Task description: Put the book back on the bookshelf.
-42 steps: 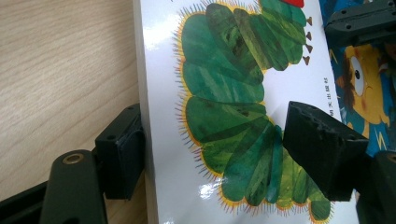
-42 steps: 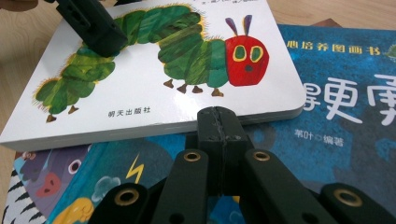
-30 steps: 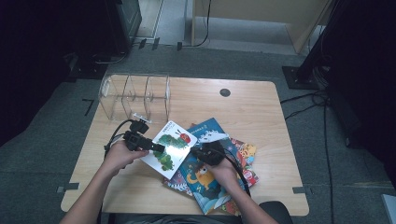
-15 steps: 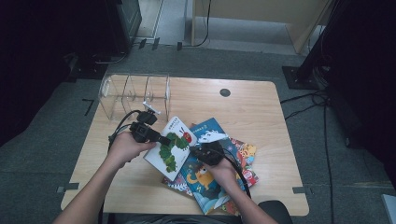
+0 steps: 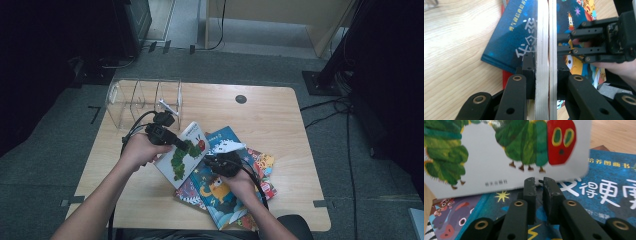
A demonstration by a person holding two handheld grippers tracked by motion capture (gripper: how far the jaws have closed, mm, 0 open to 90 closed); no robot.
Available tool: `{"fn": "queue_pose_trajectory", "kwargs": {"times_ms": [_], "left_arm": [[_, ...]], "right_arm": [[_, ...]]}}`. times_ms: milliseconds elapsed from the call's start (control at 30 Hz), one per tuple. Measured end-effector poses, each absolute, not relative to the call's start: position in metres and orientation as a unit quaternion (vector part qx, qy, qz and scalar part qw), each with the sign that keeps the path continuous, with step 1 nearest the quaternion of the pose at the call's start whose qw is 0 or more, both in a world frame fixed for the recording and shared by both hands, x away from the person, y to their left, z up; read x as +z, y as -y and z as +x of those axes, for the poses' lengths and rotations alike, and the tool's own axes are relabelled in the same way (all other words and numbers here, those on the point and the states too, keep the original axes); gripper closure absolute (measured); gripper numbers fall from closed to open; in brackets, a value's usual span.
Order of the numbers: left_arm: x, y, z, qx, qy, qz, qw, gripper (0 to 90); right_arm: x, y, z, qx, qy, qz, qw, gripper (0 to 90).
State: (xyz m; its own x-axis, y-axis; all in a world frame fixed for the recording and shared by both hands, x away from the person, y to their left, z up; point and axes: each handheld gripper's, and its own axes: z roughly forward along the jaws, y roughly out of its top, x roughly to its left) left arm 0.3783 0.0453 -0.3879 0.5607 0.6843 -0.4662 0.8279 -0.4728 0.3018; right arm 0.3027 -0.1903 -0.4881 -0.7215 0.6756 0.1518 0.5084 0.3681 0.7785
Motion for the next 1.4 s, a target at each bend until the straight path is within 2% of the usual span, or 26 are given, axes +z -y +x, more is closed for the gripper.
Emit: {"fn": "queue_pose_trajectory", "kwargs": {"times_ms": [167,267,533,733,1133,1400], "left_arm": [[-0.372,-0.064,0.375,-0.125,-0.456,0.84,0.266,77.2],[-0.367,-0.072,0.374,-0.101,-0.466,0.842,0.254,77.1],[-0.365,-0.093,0.379,-0.062,-0.494,0.835,0.234,77.1],[-0.366,-0.105,0.388,-0.057,-0.522,0.819,0.23,77.2],[-0.364,-0.11,0.406,-0.046,-0.558,0.799,0.22,77.2],[-0.363,-0.096,0.423,-0.045,-0.578,0.79,0.199,77.2]], "right_arm": [[-0.488,0.193,0.303,0.42,-0.826,0.358,0.116,68.7],[-0.49,0.194,0.305,0.412,-0.827,0.364,0.117,64.6],[-0.493,0.193,0.305,0.404,-0.832,0.353,0.139,57.7],[-0.494,0.191,0.303,0.399,-0.836,0.348,0.146,53.4],[-0.494,0.191,0.303,0.398,-0.837,0.345,0.149,51.7],[-0.494,0.191,0.303,0.397,-0.837,0.345,0.149,51.7]]}}
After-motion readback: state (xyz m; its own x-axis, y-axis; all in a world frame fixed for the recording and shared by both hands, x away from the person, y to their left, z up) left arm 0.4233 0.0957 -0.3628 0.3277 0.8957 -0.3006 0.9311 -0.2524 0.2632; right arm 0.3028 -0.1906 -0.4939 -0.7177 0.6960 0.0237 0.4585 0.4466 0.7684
